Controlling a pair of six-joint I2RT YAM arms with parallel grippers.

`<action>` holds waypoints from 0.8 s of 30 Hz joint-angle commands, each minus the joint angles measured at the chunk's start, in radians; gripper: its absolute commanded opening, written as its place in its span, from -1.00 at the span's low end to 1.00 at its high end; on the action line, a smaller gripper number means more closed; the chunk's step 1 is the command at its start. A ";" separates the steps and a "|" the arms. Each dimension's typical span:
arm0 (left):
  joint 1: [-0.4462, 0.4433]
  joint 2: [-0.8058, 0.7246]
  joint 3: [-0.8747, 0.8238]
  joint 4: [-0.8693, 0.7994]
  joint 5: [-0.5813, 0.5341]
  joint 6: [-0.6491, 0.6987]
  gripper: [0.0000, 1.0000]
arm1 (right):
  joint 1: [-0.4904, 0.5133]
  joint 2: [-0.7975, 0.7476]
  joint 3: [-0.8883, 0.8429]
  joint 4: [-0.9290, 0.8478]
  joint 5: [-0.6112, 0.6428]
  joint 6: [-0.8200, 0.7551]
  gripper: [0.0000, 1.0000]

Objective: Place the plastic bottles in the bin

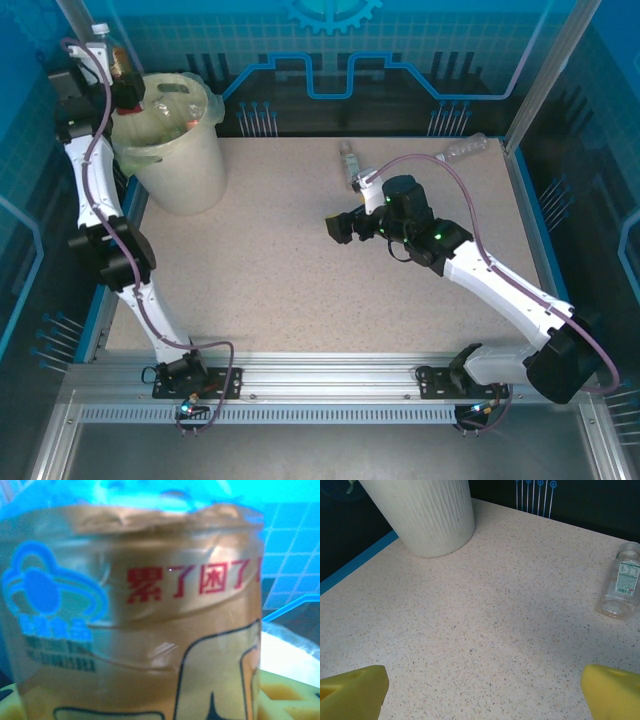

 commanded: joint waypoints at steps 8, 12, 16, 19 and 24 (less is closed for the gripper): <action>0.009 0.019 0.092 -0.086 0.011 -0.006 0.92 | 0.013 0.027 0.046 -0.013 0.034 -0.030 0.99; -0.004 -0.004 0.093 -0.088 -0.027 -0.034 0.98 | 0.013 0.037 0.053 -0.013 0.043 -0.030 1.00; -0.031 -0.035 0.087 -0.102 -0.101 -0.089 0.98 | 0.006 0.040 0.051 -0.013 0.094 -0.003 1.00; -0.069 -0.069 0.073 -0.130 -0.170 -0.134 0.98 | -0.009 0.040 0.048 -0.010 0.117 0.026 0.99; -0.167 -0.212 -0.106 -0.060 -0.298 -0.210 0.98 | -0.066 0.059 0.047 -0.022 0.136 0.076 0.99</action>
